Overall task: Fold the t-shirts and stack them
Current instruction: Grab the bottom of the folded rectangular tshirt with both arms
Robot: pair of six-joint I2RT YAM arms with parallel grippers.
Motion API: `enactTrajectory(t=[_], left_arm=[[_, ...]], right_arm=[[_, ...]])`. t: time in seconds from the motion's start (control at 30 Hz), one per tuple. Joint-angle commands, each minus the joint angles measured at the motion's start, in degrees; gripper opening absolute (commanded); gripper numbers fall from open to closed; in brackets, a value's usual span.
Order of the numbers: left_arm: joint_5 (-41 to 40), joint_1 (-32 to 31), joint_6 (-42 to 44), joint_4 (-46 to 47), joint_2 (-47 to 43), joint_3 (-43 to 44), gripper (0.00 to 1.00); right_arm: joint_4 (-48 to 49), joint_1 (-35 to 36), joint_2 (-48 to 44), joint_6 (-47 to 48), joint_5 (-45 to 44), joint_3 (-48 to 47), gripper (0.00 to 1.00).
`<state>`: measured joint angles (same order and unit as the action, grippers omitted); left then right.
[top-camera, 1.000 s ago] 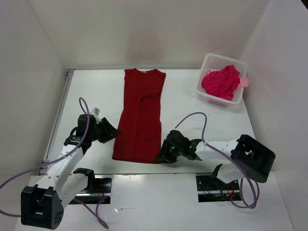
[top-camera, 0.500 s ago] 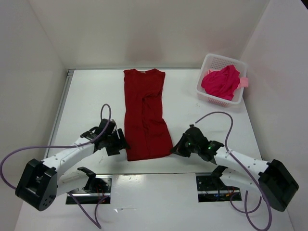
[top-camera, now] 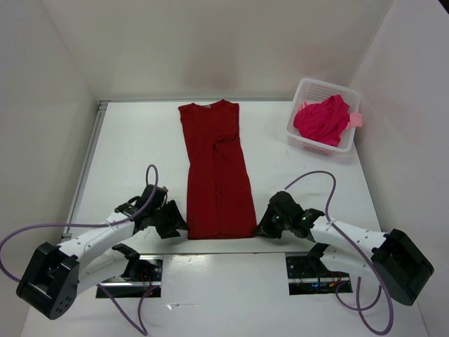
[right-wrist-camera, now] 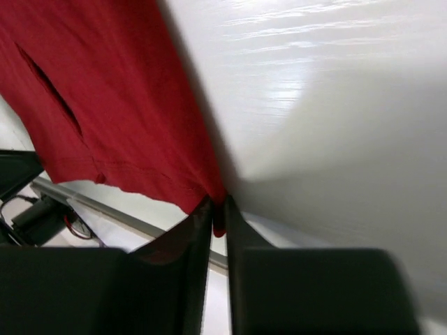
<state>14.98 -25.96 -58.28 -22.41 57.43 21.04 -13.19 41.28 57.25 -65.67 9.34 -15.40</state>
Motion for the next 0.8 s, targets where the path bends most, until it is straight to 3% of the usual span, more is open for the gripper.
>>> enactTrajectory(t=[0.0,0.1,0.13,0.23,0.37,0.47,0.5,0.57,0.77], left_arm=[[2.3,-0.7,-0.5,2.2,-0.4,-0.6,0.57],[3.6,-0.7,-1.8,4.9,-0.4,-0.6,0.57],[3.6,-1.5,-1.8,5.5,1.4,-0.6,0.51],[3.0,-5.1,-3.2,7.1,4.7,0.0,0.49],[1.8,-7.6,-4.5,8.3,6.4,2.1,0.39],[1.8,-8.3,-2.9,5.6,7.2,2.8,0.18],[1.8,-8.3,-2.9,3.8,6.0,2.8,0.07],[2.6,-8.3,-2.4,1.2,4.1,2.8,0.0],[5.0,-8.3,0.1,-9.6,-0.7,7.9,0.0]], right_arm=[[1.1,0.0,2.9,2.4,0.8,-3.7,0.2],[1.7,0.0,4.4,3.1,0.8,-5.1,0.23],[1.7,0.0,5.2,3.7,0.8,-5.1,0.23],[2.2,0.0,6.6,4.2,1.3,-5.6,0.23],[2.2,0.0,7.3,4.2,1.3,-6.3,0.23],[0.0,0.0,7.3,4.8,1.3,-6.8,0.13],[-0.8,0.0,6.5,4.8,0.8,-6.8,0.06],[-4.0,0.8,4.7,6.2,0.8,-6.8,0.03],[-14.7,9.3,-0.5,3.7,0.8,-13.7,0.0]])
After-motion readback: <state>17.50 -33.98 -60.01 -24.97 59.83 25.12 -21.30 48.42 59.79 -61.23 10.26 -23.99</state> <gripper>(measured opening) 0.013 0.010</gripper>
